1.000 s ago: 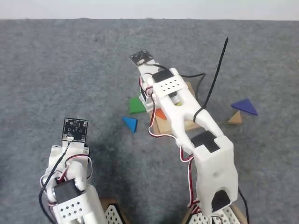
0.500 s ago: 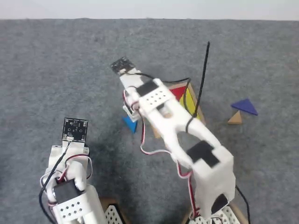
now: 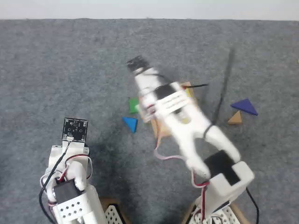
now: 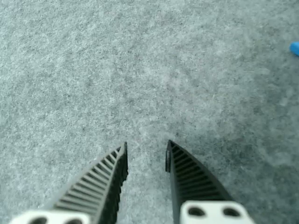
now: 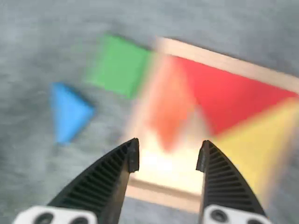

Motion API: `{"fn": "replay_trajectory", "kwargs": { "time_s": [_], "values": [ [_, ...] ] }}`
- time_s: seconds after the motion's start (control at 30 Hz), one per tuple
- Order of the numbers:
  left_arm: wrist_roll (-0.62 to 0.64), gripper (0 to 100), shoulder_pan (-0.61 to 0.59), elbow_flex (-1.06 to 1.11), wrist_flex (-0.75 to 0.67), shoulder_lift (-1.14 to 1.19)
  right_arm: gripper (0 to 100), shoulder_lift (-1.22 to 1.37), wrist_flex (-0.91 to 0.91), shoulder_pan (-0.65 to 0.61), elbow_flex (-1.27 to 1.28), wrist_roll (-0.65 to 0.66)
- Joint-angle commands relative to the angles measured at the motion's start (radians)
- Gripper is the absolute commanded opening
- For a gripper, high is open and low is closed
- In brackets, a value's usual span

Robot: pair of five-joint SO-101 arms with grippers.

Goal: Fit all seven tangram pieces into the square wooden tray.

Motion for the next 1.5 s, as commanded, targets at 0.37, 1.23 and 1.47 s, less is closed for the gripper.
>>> {"fn": "replay_trajectory", "kwargs": {
  "time_s": [0.37, 1.23, 1.47],
  "values": [
    [-0.006, 13, 0.0, -0.007, -0.011, -0.006, 21.4, -0.11, -0.018, 0.639, 0.157, -0.311],
    [-0.006, 13, 0.0, -0.007, -0.011, -0.006, 25.5, 0.159, -0.116, 0.7, 0.046, -0.322],
    [-0.006, 13, 0.0, -0.007, -0.011, -0.006, 12.8, 0.179, -0.116, 0.702, 0.046, -0.318]
  ]
}}
